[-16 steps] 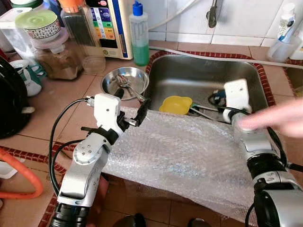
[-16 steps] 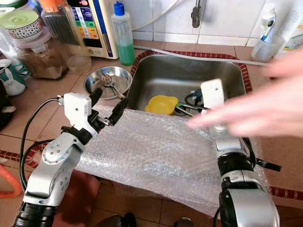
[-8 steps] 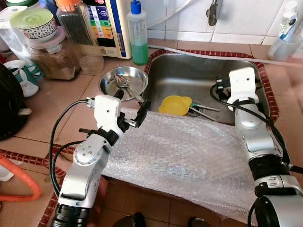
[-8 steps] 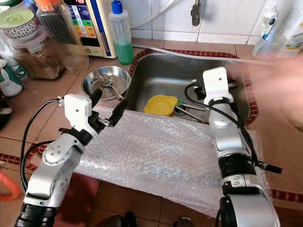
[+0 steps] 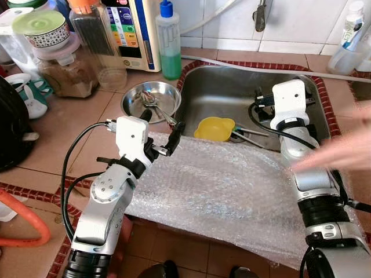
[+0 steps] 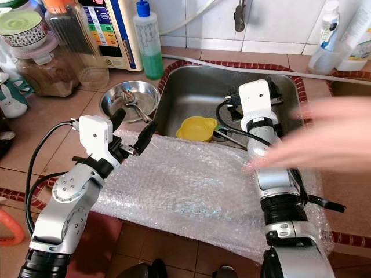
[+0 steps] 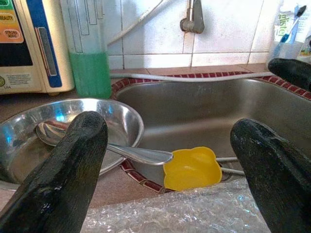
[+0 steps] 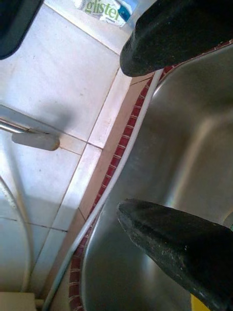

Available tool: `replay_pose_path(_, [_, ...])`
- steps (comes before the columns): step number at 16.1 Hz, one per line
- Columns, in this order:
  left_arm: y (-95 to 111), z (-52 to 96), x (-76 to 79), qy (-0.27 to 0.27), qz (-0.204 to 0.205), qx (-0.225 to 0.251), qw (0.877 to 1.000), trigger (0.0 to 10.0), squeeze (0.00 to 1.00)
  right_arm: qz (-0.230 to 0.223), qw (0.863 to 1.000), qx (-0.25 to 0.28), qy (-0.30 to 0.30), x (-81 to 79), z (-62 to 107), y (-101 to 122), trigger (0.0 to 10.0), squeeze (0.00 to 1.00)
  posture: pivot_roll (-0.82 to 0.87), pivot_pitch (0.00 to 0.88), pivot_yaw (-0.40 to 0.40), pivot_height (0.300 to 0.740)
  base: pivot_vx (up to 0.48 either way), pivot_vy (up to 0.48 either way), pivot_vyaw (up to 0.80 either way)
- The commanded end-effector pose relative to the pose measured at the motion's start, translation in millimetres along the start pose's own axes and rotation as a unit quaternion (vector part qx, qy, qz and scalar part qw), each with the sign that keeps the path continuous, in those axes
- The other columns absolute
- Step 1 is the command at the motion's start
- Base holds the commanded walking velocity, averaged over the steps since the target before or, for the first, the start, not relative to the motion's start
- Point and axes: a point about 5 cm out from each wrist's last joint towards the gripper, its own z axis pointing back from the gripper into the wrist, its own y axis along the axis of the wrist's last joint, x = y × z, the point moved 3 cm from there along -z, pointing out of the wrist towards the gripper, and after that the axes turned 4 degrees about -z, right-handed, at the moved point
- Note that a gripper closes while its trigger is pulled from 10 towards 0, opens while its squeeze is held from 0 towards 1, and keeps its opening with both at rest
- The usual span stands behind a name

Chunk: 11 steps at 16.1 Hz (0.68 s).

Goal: Kitchen organization

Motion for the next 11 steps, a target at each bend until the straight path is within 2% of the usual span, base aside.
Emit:
replay_pose_path(1, [1.7,1.5,-0.6,0.002,-0.009,0.004,1.0,10.0,1.0,0.005,1.0,0.007,0.008,-5.4,2.9,3.9,10.0,1.0,-0.15,0.181,0.095,0.74,0.0,0.0,0.0])
replay_pose_path(11, [1.8,1.6,0.3,0.001,-0.015,0.006,1.0,10.0,1.0,0.0,1.0,0.013,0.01,-8.8,6.3,11.0,10.0,1.0,-0.15,0.187,0.097,0.74,0.0,0.0,0.0])
